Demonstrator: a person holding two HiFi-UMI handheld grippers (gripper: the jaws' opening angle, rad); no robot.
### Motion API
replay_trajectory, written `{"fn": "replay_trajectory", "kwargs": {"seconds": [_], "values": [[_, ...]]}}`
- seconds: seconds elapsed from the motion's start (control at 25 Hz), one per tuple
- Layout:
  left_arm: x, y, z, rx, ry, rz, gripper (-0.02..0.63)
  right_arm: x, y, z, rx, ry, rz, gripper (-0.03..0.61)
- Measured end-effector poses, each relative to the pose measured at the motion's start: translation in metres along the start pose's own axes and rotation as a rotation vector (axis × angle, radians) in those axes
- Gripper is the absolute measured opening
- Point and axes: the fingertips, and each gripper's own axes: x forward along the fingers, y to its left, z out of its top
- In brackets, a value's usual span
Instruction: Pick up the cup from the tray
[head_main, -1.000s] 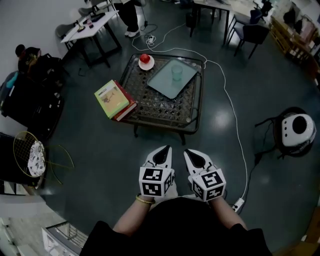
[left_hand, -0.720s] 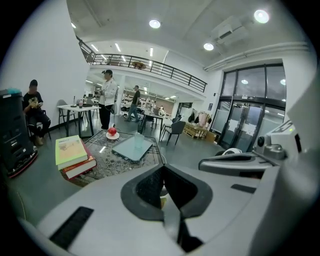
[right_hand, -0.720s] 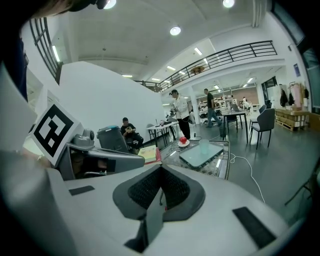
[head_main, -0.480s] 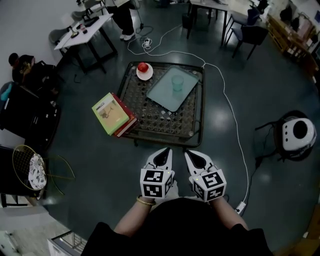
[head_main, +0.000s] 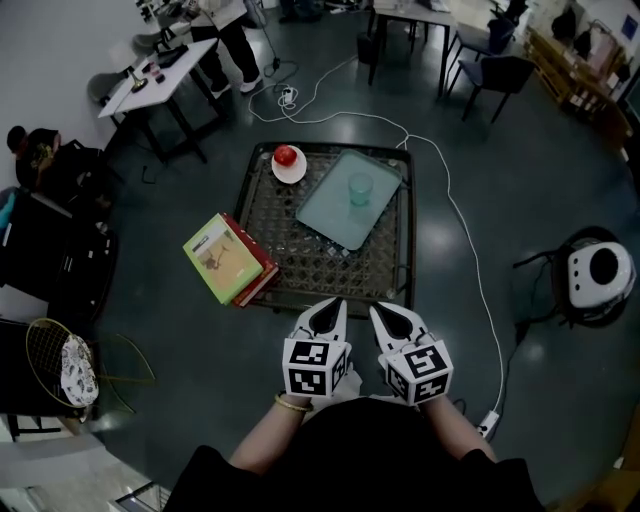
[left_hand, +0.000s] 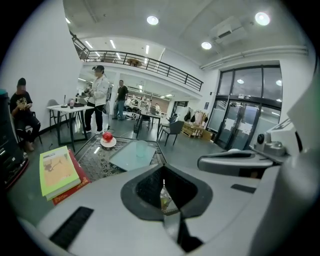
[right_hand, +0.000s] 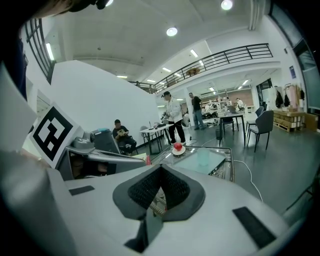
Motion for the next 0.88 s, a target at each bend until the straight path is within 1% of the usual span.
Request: {"fn": "replay_trajectory", "kwargs": {"seconds": [0.2, 0.4, 0.88], "values": [[0.013, 0.017, 0.01, 0.013, 0.004, -0.013, 0.009, 0.02, -0.007, 0.008, 0.017, -0.012, -0.021, 0.005], [0.021, 0.026, 0.018, 0.019, 0.016, -0.015, 0.009, 0.028, -0.014, 0.015, 0.05, -0.017, -0.042, 0.005], [0.055, 0.039, 0.02, 0.026, 0.033, -0.017, 0.009, 0.045, -0.044, 0.011, 0.101, -0.004, -0.088, 0.005]]}}
